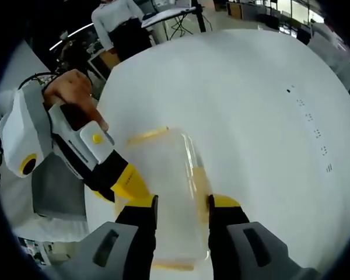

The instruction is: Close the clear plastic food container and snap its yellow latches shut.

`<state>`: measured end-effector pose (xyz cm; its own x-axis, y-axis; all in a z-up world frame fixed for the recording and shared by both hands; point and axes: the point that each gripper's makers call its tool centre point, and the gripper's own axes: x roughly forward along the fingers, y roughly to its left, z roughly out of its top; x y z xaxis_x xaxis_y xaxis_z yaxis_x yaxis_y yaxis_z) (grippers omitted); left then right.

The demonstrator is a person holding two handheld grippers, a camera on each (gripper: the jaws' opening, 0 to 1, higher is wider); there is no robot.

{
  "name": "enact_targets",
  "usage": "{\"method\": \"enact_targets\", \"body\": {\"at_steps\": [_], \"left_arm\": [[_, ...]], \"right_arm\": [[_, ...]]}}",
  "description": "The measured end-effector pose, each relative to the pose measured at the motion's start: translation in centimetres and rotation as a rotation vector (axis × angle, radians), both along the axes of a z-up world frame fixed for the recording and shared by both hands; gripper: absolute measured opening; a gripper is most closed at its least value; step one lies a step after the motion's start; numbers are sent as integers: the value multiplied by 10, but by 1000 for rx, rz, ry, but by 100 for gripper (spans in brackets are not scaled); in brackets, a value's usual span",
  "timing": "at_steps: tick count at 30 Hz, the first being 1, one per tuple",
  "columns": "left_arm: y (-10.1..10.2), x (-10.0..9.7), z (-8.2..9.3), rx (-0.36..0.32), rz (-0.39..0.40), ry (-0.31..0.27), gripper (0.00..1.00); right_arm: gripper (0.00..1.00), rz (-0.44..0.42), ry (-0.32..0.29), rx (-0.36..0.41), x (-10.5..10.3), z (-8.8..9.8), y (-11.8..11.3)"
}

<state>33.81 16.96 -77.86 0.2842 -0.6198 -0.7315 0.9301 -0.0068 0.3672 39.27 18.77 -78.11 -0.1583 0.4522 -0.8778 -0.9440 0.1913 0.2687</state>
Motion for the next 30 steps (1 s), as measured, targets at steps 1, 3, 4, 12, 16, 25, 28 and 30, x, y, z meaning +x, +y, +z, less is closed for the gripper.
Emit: {"method": "enact_targets", "body": {"at_steps": [1,3,4,12,16,25,28,30], "left_arm": [[0,0,0,2,3,-5,29],[0,0,0,6,5,-7,29],[0,0,0,6,5,-7,29],[-1,0,-1,8,10,-13,28],[0,0,-2,19,23,-38,27],[-1,-1,-1,6,0,-28,27],[-1,0,-1,8,1,-37,27],[0,0,-1,10,2,-36,27]], "right_arm": [[31,0,1,1,0,0,0],[31,-5,7,8,1,0,-1],[31,-6,8,11,0,0,-1],[31,-7,8,10,-2,0,1],[31,-9,11,8,2,0,1],[30,-33,105,6,-4,2,-2],[30,-20,72,40,6,4,1],[30,-19,66,44,6,5,1]]}}
